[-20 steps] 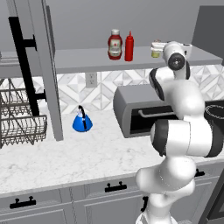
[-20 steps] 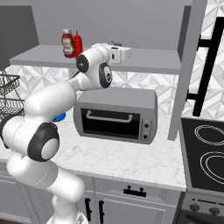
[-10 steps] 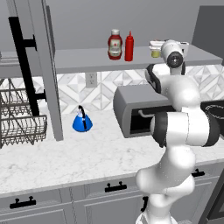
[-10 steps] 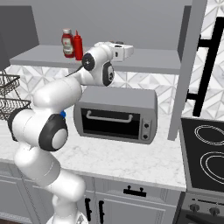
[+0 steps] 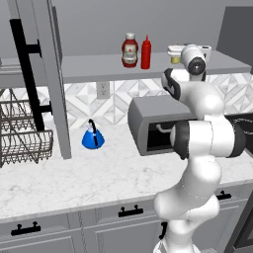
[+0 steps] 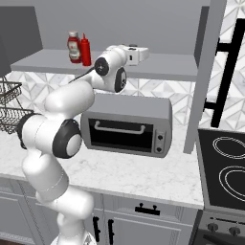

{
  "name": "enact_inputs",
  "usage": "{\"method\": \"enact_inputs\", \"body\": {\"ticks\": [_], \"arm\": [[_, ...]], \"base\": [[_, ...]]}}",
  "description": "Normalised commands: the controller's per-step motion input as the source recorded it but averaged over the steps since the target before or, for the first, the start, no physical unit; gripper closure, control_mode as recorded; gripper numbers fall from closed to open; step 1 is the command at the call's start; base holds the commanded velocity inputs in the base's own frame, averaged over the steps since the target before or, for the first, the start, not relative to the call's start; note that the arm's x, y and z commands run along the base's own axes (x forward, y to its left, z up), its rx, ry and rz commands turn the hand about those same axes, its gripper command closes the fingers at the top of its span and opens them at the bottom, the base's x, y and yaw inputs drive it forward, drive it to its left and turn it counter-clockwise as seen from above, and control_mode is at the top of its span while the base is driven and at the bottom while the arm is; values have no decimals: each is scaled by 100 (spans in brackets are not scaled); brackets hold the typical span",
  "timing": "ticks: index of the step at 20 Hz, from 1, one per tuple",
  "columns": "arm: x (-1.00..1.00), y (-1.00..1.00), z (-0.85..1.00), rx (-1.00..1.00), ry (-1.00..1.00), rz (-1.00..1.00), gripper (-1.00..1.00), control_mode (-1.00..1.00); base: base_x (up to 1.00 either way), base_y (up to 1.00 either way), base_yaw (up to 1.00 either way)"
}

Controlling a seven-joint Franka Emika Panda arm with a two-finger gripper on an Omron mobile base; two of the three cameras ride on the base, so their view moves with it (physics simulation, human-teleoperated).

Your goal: Put the shaker and condiment bottle from the counter next to their counterparts in the cabinet.

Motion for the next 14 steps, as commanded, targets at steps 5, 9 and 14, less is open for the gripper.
{"method": "enact_inputs", "body": {"ticks": [5, 9, 14], "arm": [[0, -25, -7, -6, 0, 3, -100, -100], [-11, -48, 0, -1, -1, 0, -100, -100], [-36, -33, 1, 0, -7, 0, -100, -100]], "base": [[0, 0, 0], [0, 0, 0], [0, 0, 0]]}}
